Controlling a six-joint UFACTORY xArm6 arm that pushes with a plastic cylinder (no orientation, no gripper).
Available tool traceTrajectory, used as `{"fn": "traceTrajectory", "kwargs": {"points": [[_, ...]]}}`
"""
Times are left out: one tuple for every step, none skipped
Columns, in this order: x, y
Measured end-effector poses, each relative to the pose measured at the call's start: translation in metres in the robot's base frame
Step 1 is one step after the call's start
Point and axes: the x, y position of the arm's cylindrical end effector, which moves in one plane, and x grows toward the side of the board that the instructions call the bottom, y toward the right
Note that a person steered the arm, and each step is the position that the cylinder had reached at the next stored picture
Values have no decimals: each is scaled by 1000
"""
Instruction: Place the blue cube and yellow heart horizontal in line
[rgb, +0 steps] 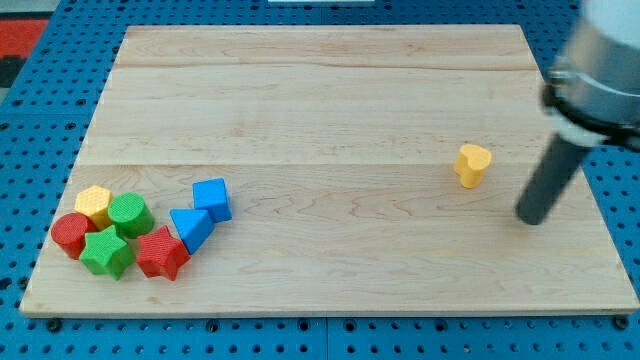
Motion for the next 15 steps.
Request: {"fn": "traceTrajectory", "kwargs": {"points": [[-35,20],[-46,-37],[-61,-81],[-79,-67],[-82,-129],[-79,-213],[-74,-217],[-58,-213],[-58,-283],[-58,-372],[-77,-374],[-99,-392],[-64,-416],[-64,-424],[-71,-424]]}}
